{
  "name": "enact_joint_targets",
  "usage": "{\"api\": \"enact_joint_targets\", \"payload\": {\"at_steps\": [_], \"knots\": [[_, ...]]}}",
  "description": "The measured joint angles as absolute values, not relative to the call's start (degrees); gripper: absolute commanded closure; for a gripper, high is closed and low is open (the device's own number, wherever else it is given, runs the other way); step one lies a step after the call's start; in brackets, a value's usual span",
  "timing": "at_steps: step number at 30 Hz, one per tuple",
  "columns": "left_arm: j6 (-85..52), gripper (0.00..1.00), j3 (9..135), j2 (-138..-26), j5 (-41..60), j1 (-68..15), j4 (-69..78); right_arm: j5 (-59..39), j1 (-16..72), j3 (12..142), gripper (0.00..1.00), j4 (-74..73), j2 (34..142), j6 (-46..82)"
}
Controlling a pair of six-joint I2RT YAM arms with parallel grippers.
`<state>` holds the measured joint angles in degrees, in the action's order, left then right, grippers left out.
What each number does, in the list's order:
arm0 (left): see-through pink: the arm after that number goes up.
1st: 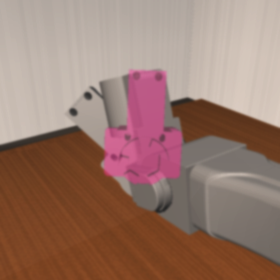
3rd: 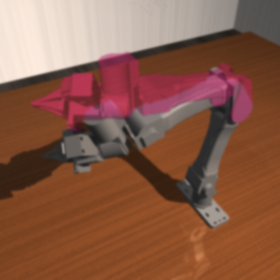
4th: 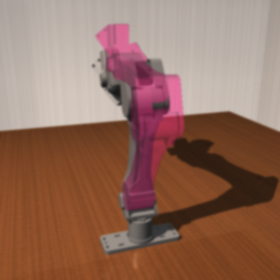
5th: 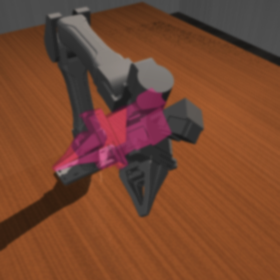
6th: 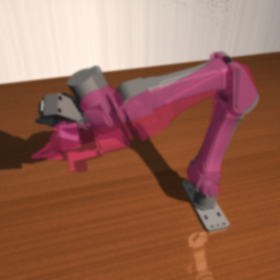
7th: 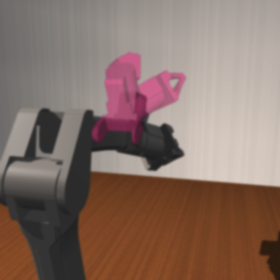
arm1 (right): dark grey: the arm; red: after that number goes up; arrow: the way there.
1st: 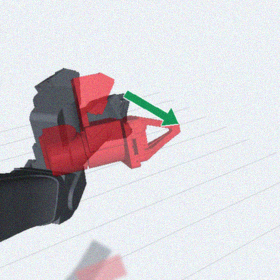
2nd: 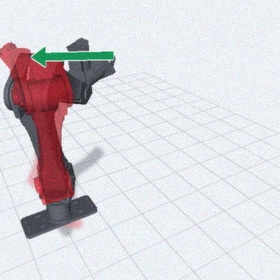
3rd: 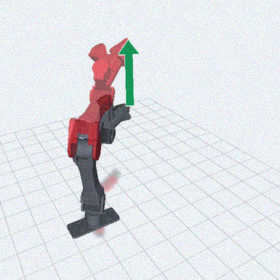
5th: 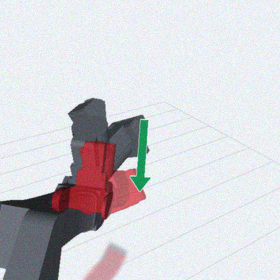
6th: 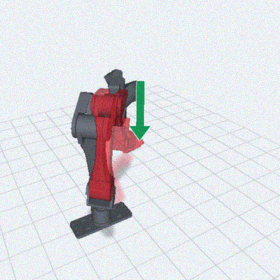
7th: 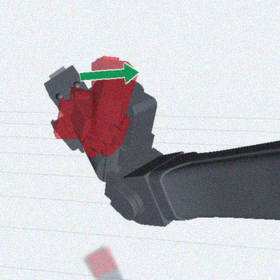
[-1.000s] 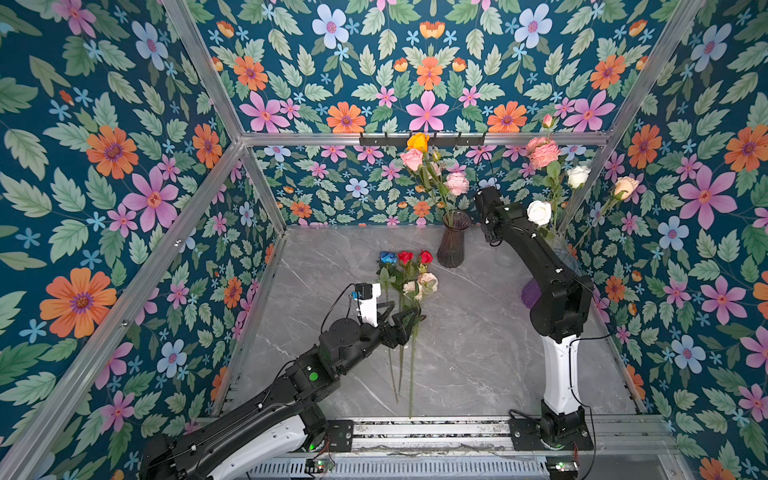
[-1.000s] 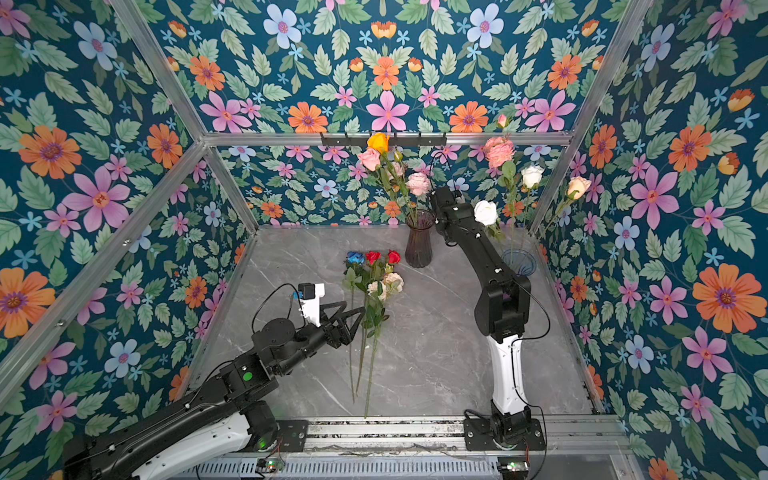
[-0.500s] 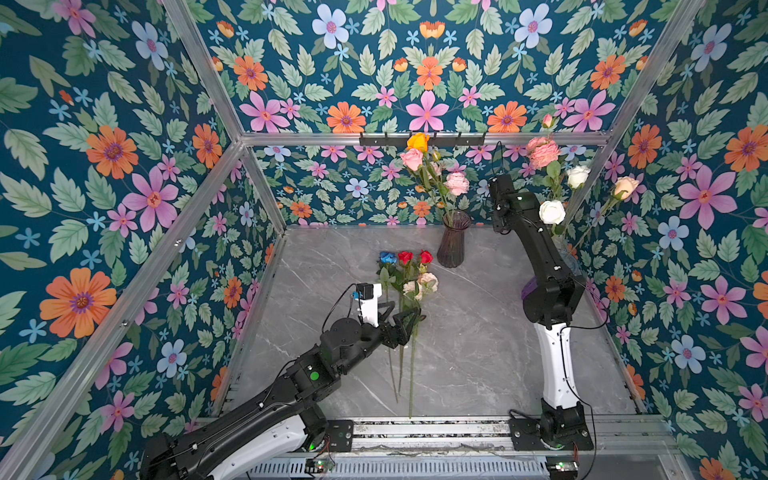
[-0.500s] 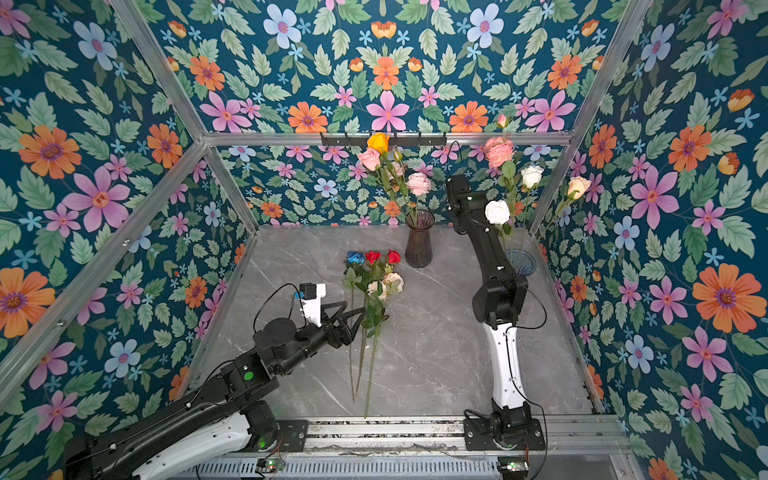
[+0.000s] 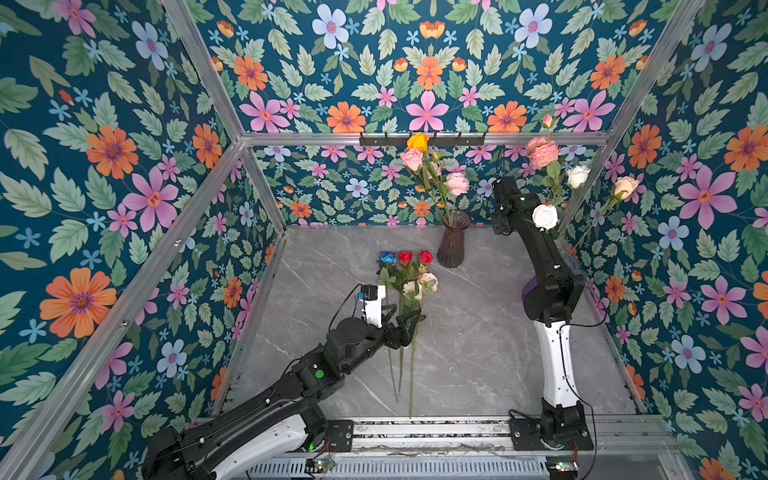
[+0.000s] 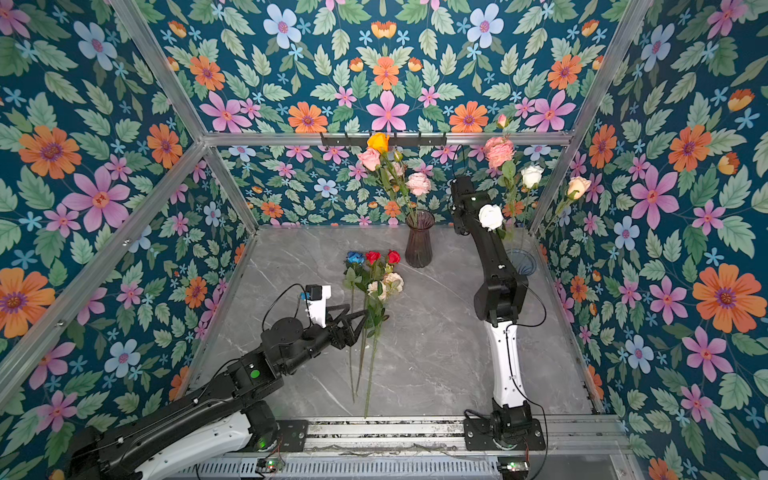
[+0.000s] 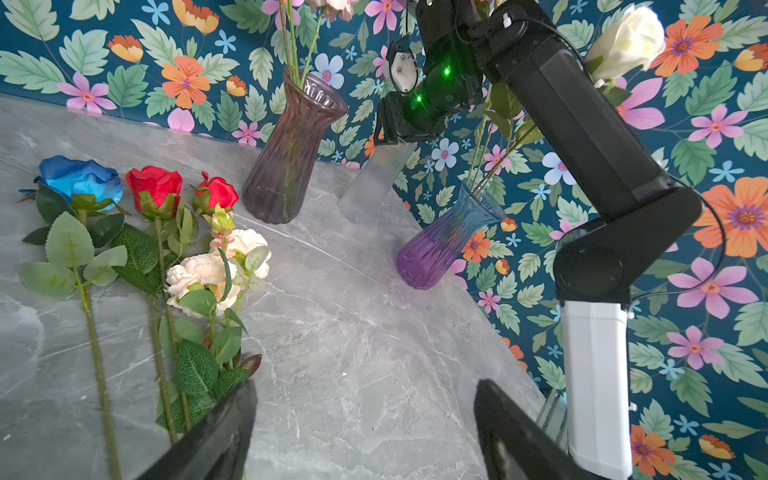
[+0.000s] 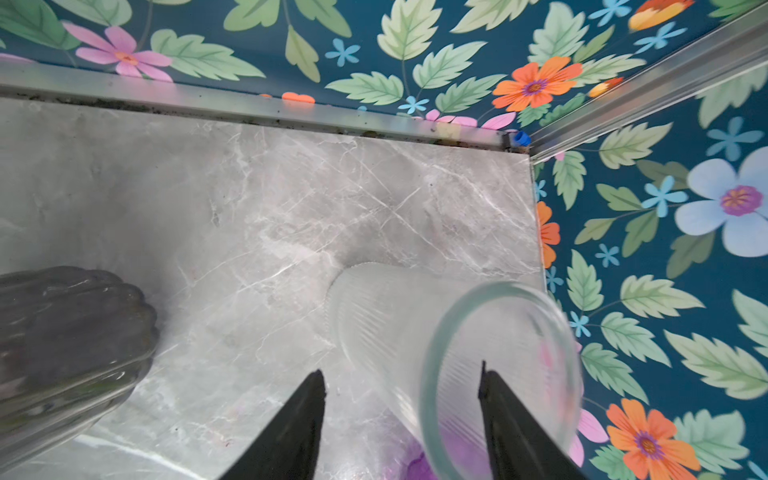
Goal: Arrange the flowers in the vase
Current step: 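Lower the right gripper over the clear glass vase lying on its side, then grasp the clear glass vase with the right gripper and tip it upright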
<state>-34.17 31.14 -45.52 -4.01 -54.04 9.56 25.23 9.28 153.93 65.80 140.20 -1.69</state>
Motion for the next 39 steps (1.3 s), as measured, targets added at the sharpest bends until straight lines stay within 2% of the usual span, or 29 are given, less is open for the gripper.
{"api": "enact_joint_targets", "payload": {"at_steps": [4,11,17,23,32,39], "knots": [[-34.2,0.15,30.9,-45.5,-3.9,-54.0,9.7,25.3,9.2,154.2,0.48,65.3,141.0,-1.6],[-34.1,0.15,30.9,-45.5,-3.9,-54.0,9.9,24.8,9.0,148.4,0.69,62.9,137.7,-0.5],[-34.2,0.16,30.9,-45.3,-3.8,-54.0,10.5,20.6,9.8,141.9,0.75,62.7,135.0,1.0],[-35.3,0.17,30.8,-42.3,-3.0,-54.0,10.2,18.5,10.7,136.0,0.99,62.4,133.2,1.4],[-37.2,0.17,30.7,-36.5,-3.3,-54.1,7.4,22.0,14.3,131.3,1.00,63.6,129.0,1.4],[-36.1,0.16,32.3,-34.5,-5.5,-54.1,3.0,25.5,20.0,121.8,1.00,63.1,119.5,1.3]]}}
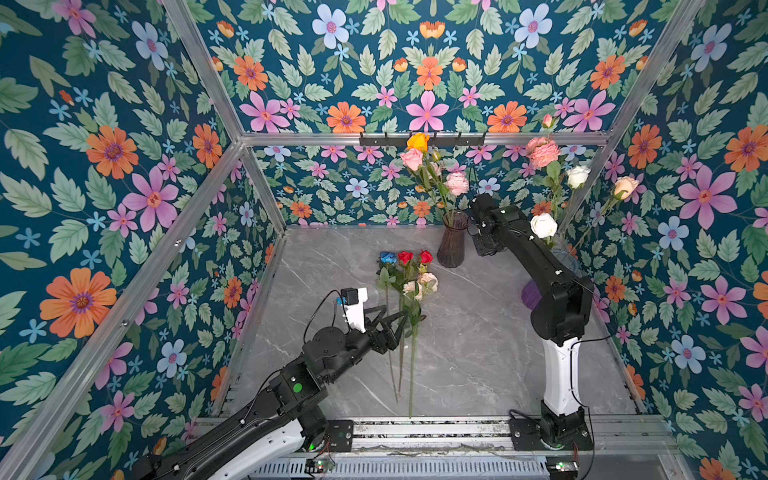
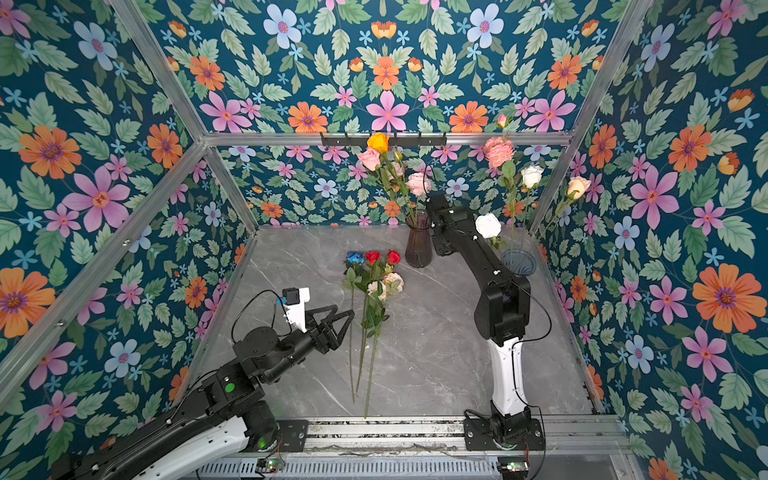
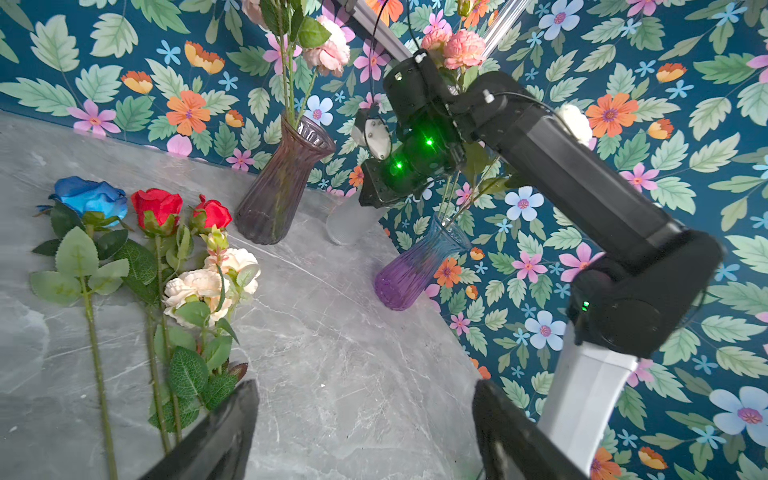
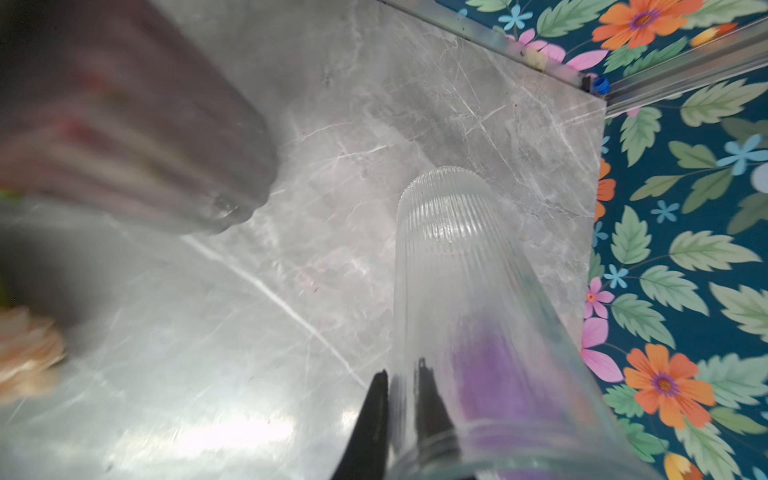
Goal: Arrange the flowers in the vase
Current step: 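Grasp the clear glass vase with the right gripper and tip it upright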
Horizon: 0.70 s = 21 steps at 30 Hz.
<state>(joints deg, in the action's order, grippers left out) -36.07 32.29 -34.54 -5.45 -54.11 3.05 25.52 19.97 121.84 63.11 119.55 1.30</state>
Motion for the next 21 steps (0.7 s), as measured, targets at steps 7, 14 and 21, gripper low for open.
{"api": "enact_joint_targets", "payload": {"at_steps": [7,14,21], "knots": [[-34.1,0.16,36.2,-35.3,-7.1,-54.1,1.0,29.7,27.8,107.3,1.00,61.8,104.7,4.1],[-34.2,0.17,34.3,-33.3,-9.2,-54.1,-1.0,27.3,39.7,96.1,1.00,62.8,90.6,9.1],[-35.7,0.18,32.7,-33.1,-10.2,-54.1,-0.9,13.0,47.8,89.5,1.00,66.8,81.2,13.5]]}}
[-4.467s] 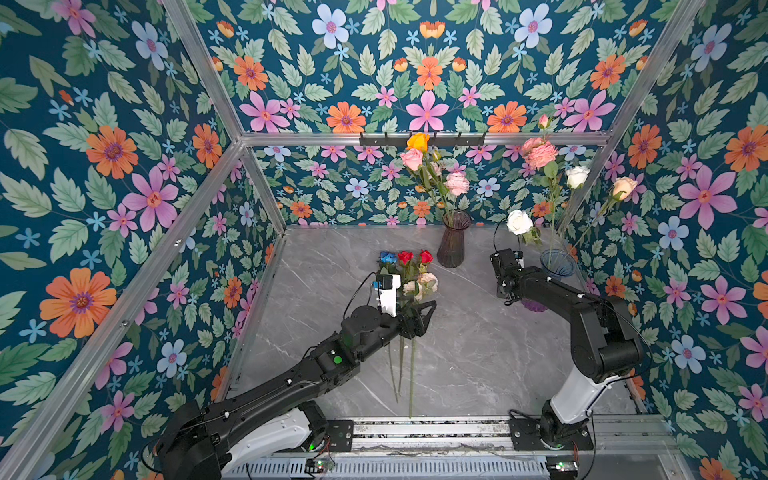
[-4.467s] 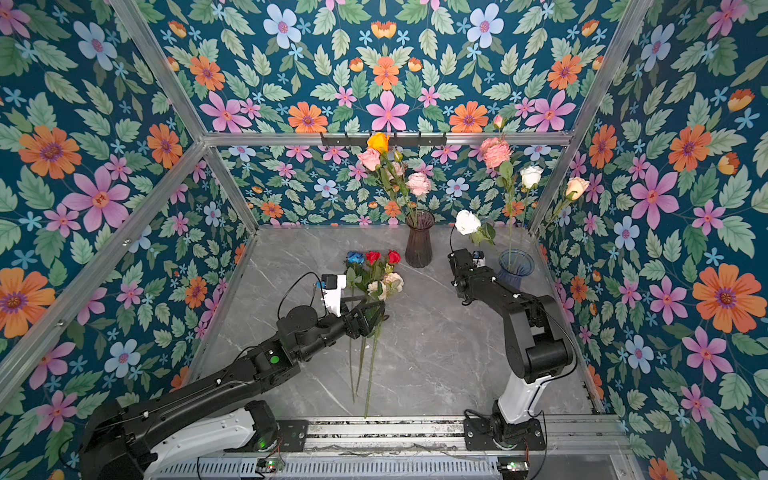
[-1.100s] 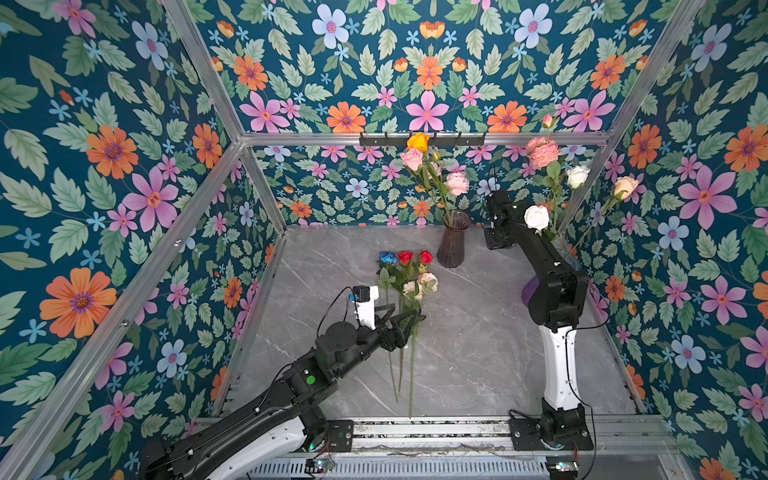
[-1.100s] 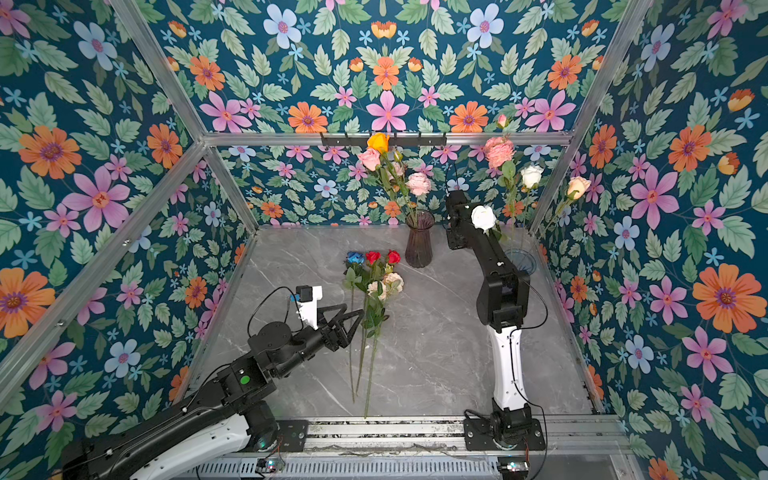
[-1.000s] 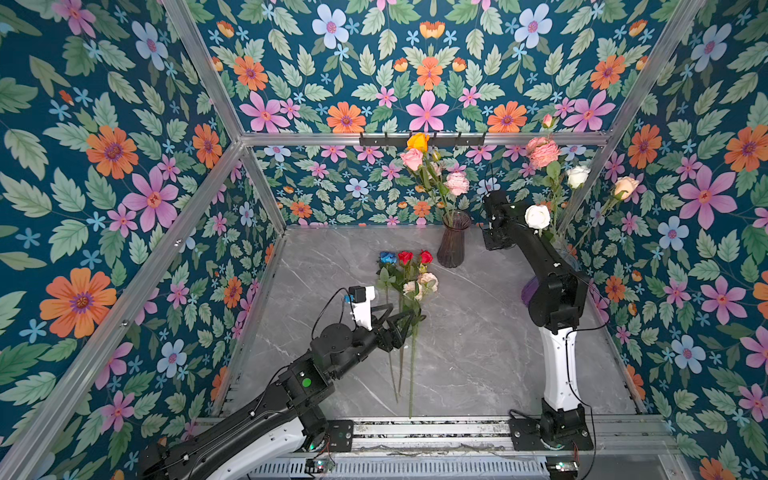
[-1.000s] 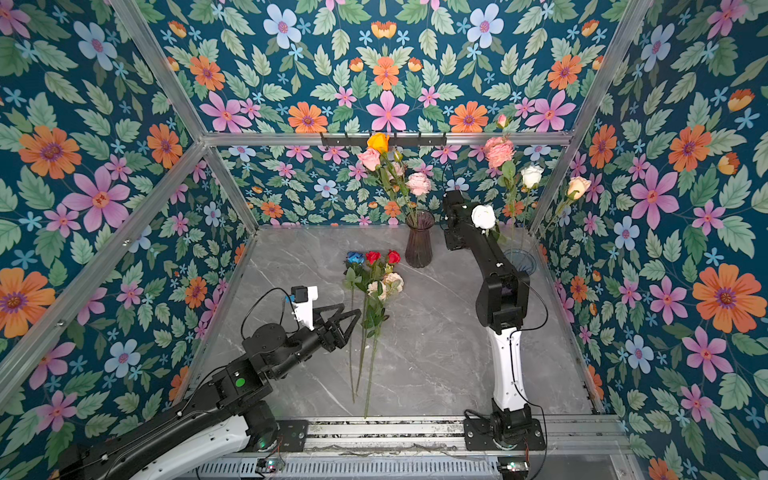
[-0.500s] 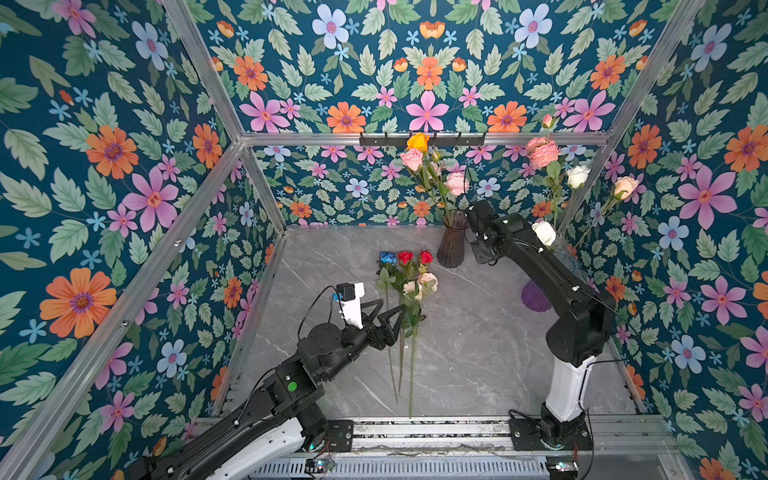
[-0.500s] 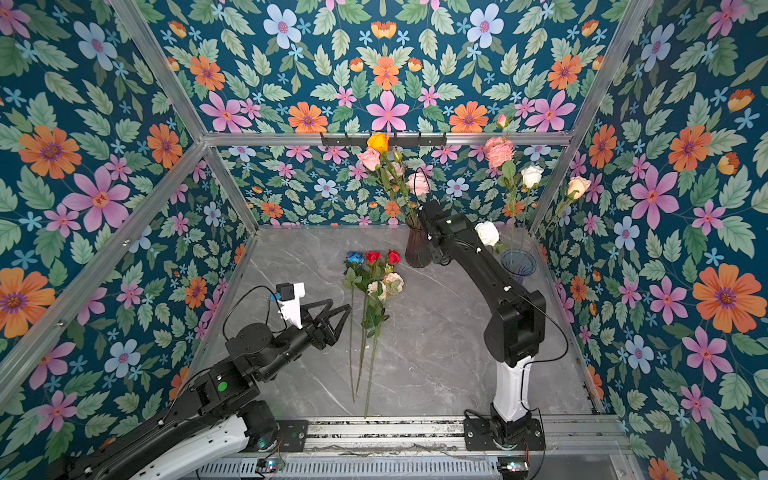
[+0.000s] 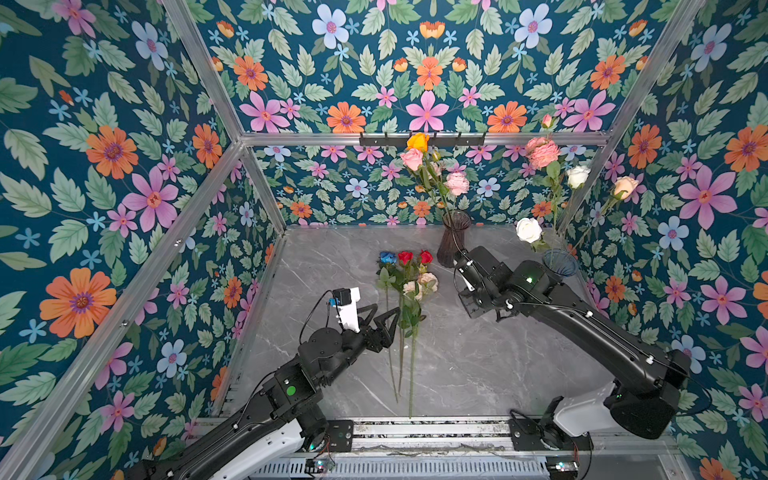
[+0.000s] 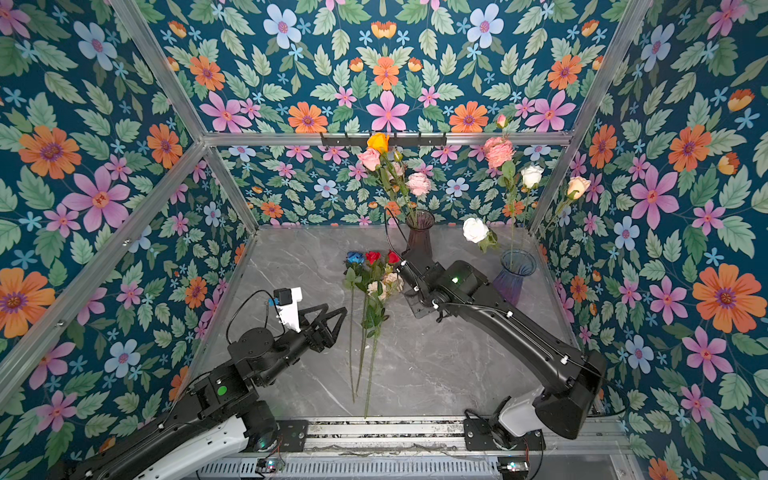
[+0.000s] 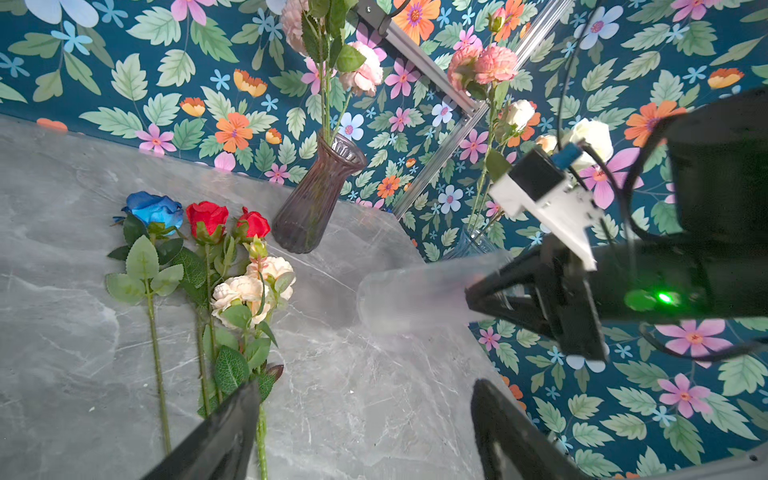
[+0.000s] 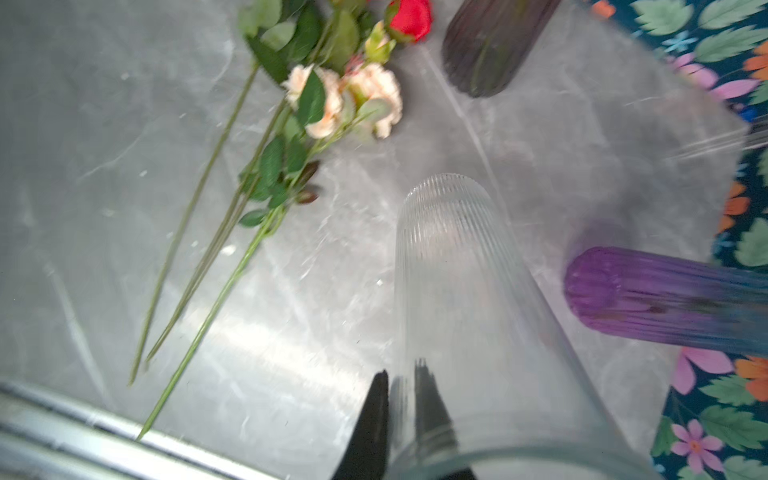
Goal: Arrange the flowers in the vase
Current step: 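Grasp the clear glass vase with the right gripper and tip it upright, then set the clear glass vase upright on the table and open the right gripper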
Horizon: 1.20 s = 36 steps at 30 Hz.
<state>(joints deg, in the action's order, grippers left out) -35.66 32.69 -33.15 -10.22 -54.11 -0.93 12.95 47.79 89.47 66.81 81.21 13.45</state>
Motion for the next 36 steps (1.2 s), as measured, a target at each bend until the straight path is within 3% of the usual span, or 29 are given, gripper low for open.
{"api": "enact_joint_targets", "payload": {"at_steps": [8,18,28,32,36], "knots": [[-35.7,0.17,32.5,-34.2,-10.0,-54.1,-1.2,4.0,58.4,85.7,1.00,71.0,82.3,16.5],[-35.9,0.17,29.3,-32.9,-10.4,-54.1,-2.4,3.6,59.9,81.1,0.99,69.3,84.1,18.2],[-37.1,0.17,28.3,-33.8,-10.4,-54.1,-2.5,4.3,59.9,81.5,0.78,67.1,85.5,18.2],[-37.2,0.17,28.3,-33.4,-10.4,-54.1,-2.5,4.9,59.9,82.1,0.61,66.7,85.5,17.9],[-37.2,0.16,28.2,-33.1,-10.4,-54.1,-2.5,5.7,59.9,83.2,0.53,66.8,85.0,17.8]]}}
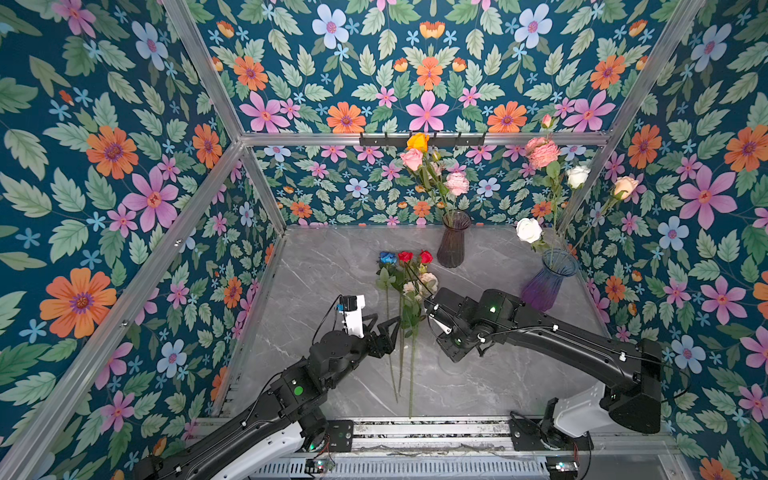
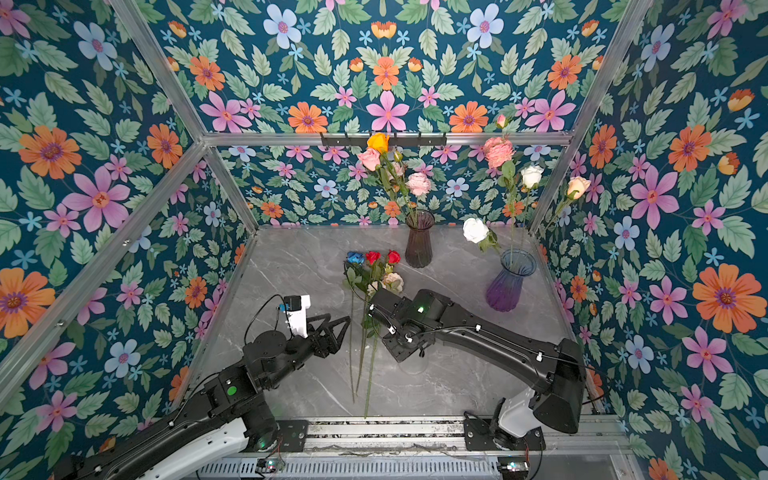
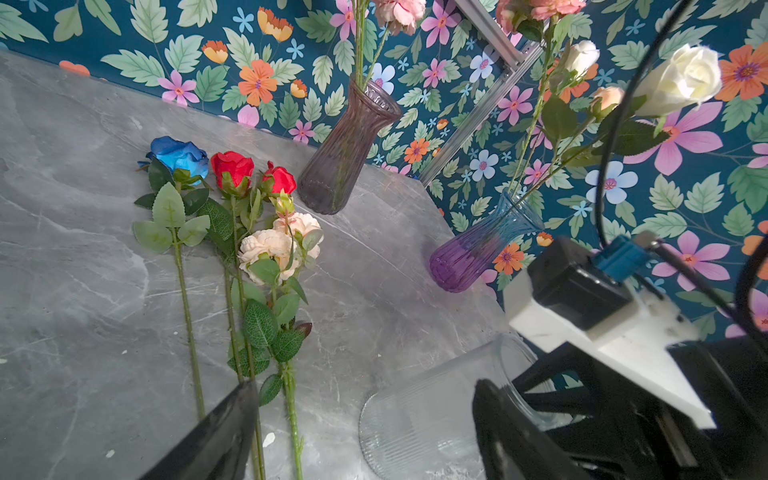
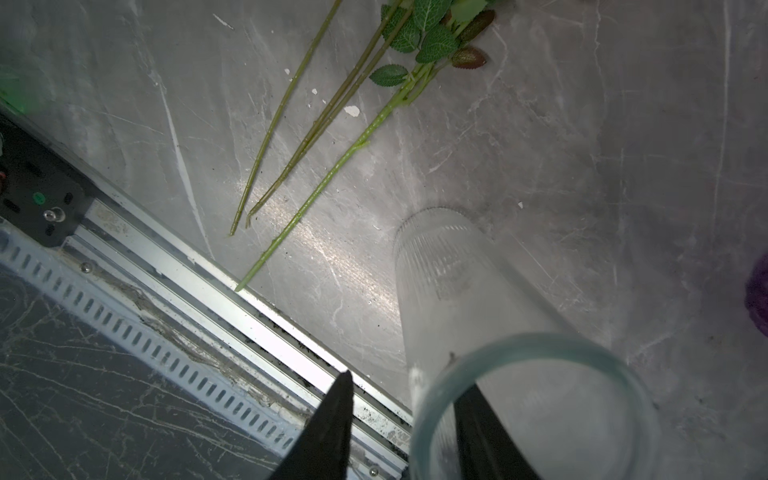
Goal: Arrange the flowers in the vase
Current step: 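Set the clear glass vase upright on the table and open the right gripper, then draw the right gripper back from the upright clear vase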
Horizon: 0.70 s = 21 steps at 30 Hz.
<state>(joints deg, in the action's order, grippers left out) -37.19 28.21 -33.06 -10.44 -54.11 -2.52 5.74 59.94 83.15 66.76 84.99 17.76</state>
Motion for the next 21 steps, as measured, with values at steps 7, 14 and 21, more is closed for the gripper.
{"api": "enact_joint_targets", "payload": {"at_steps": [7,14,21], "knots": [[-37.4,0.17,28.0,-32.8,-10.6,-54.1,-2.8,6.7,59.7,85.9,0.49,67.9,81.0,17.7],[-37.4,0.17,27.5,-32.3,-10.7,-54.1,-2.8,6.3,55.1,85.6,0.50,66.7,71.8,17.8],[-37.3,0.22,25.7,-34.0,-10.8,-54.1,-2.7,-5.2,35.4,71.8,0.51,59.7,52.7,21.1]]}}
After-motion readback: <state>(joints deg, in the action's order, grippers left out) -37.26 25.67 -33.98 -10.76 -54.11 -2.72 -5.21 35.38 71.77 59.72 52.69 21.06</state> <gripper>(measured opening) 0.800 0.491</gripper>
